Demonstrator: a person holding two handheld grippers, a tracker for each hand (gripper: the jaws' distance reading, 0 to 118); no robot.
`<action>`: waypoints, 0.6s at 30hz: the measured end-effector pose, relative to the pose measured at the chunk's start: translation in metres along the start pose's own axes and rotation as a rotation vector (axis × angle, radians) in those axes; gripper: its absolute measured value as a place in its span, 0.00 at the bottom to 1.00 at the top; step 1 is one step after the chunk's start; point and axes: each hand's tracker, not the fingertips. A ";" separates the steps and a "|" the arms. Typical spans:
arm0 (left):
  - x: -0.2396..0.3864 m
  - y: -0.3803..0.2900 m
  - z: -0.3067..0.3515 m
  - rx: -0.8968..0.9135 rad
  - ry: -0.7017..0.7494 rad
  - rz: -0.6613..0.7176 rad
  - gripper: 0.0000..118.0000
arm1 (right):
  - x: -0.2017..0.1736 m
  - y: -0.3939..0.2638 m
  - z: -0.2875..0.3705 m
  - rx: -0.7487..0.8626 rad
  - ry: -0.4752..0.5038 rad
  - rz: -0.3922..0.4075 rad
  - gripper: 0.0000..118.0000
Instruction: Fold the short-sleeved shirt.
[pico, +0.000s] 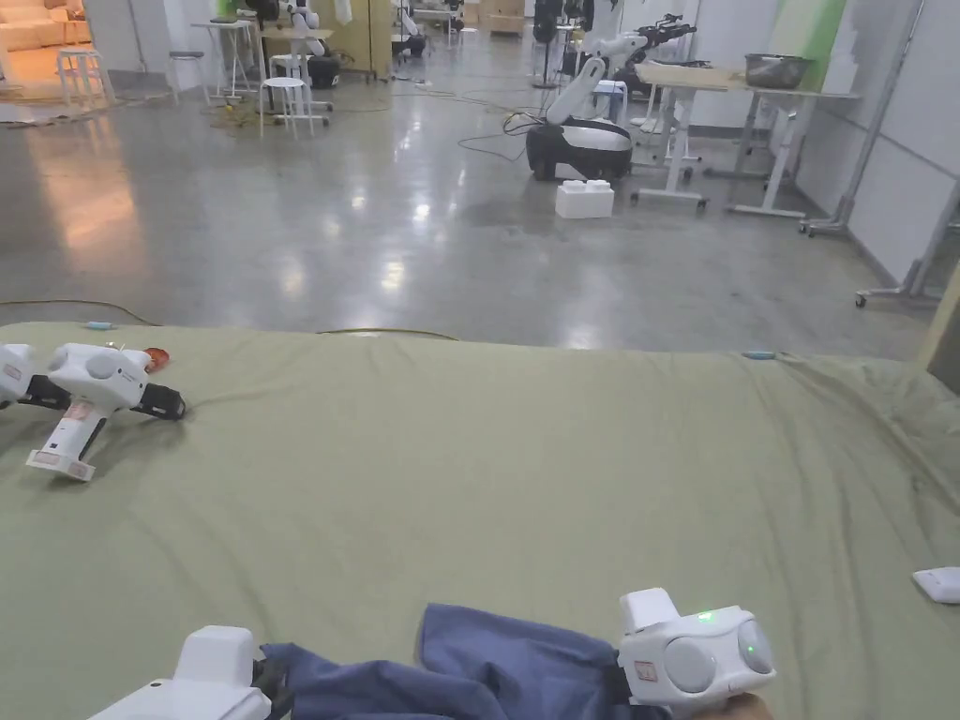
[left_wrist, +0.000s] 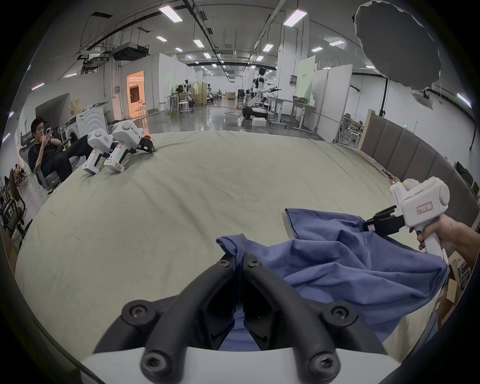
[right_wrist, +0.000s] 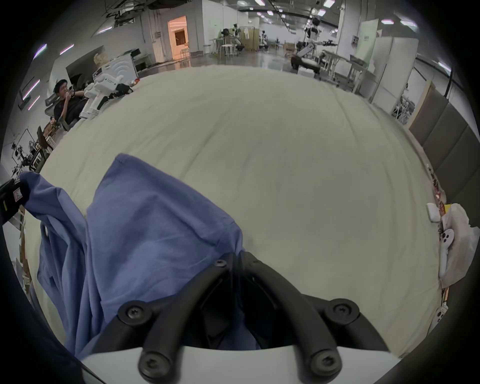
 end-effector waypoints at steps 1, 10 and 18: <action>-0.002 0.002 0.001 0.008 0.001 0.004 0.01 | 0.001 0.000 0.008 0.031 -0.012 -0.006 0.02; -0.014 0.040 0.041 0.165 0.026 -0.010 0.00 | 0.029 0.006 0.137 0.361 -0.099 -0.083 0.02; -0.028 0.103 0.114 0.315 0.047 0.009 0.00 | 0.059 0.029 0.255 0.586 -0.247 -0.067 0.02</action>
